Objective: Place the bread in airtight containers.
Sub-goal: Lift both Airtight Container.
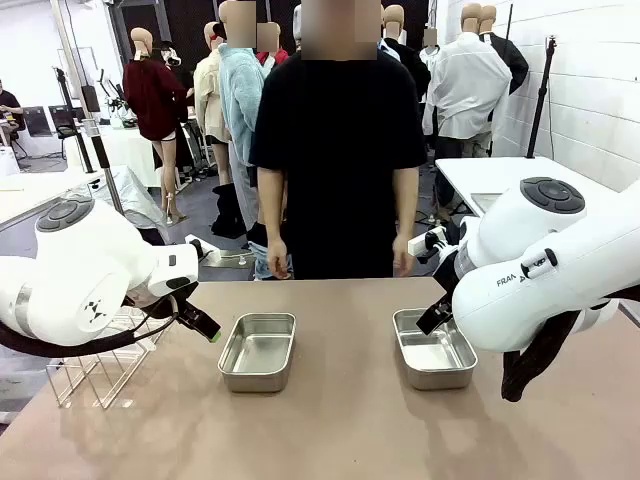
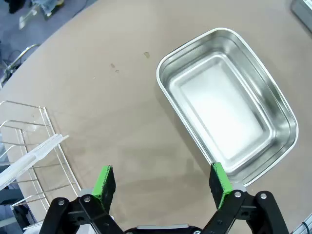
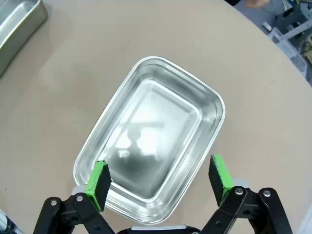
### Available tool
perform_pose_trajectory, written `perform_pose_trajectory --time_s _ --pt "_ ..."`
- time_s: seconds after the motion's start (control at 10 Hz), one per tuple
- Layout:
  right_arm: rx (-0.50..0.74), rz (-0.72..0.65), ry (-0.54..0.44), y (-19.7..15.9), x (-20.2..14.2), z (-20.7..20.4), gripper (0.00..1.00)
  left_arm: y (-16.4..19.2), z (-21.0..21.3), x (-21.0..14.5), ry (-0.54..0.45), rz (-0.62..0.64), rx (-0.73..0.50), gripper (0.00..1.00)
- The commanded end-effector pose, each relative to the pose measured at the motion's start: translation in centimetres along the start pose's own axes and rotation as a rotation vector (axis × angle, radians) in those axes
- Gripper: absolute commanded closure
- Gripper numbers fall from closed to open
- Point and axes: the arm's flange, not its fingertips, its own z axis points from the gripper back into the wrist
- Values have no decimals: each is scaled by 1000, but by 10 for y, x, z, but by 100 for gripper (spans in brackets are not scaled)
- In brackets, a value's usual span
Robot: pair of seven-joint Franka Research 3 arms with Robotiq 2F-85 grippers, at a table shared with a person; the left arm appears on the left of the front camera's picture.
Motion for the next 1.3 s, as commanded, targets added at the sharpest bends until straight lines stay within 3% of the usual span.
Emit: perform_pose_trajectory --time_s 0.0,1.2 --pt "0 0 0 0 0 0 0 0 0 0 0 0 0 0" --pt "0 0 0 0 0 0 0 0 0 0 0 0 0 0"
